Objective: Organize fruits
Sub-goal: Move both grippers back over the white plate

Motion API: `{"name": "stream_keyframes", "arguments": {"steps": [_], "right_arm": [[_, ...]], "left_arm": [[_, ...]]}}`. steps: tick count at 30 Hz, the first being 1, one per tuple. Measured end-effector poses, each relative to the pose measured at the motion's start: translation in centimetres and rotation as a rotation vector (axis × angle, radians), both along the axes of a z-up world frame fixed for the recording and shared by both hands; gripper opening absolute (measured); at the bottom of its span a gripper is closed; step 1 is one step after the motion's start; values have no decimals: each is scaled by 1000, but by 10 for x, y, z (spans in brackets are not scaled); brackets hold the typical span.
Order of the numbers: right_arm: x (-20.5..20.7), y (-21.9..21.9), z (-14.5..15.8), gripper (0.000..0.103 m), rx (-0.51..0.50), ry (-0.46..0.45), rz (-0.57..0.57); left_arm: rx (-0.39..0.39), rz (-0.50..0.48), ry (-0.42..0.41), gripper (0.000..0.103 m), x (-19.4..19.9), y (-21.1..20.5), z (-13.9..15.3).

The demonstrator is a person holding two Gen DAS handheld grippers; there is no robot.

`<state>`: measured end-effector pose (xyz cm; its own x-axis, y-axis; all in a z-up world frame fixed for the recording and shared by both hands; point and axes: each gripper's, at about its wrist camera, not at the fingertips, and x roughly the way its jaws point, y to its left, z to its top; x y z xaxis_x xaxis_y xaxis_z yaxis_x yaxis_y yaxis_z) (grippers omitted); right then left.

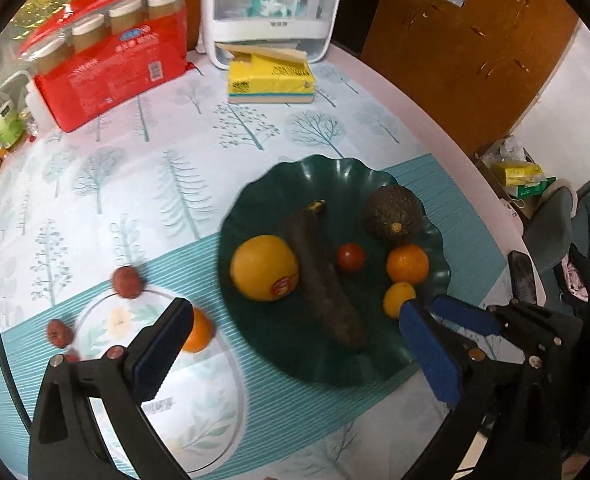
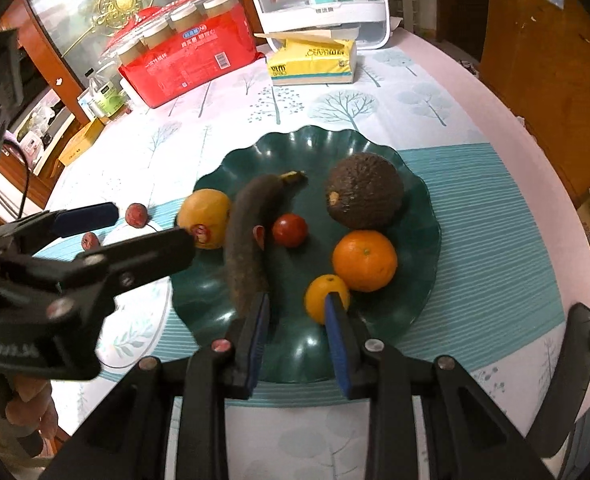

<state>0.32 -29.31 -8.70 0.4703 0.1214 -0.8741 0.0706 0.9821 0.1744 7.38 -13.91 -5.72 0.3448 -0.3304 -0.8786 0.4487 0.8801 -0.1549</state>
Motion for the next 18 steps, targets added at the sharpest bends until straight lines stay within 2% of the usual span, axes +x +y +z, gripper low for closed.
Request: {"name": "stream_keyframes", "arguments": {"steps": [6,10,16,18], "right_arm": [[-4,29,26,29,-7,-47,-25],[-1,55,51,29,-22,-98,-26],[18,108,79,29,-76,-141,26],[28,124,87,29,-88,-148,47]], "left_arm": [[-8,19,-89,102,-8,62,35],[27,40,-177,102,-10,108,64],[66,96,-239,102,1,182,103],[106,130,-267,102,7,204,113]]}}
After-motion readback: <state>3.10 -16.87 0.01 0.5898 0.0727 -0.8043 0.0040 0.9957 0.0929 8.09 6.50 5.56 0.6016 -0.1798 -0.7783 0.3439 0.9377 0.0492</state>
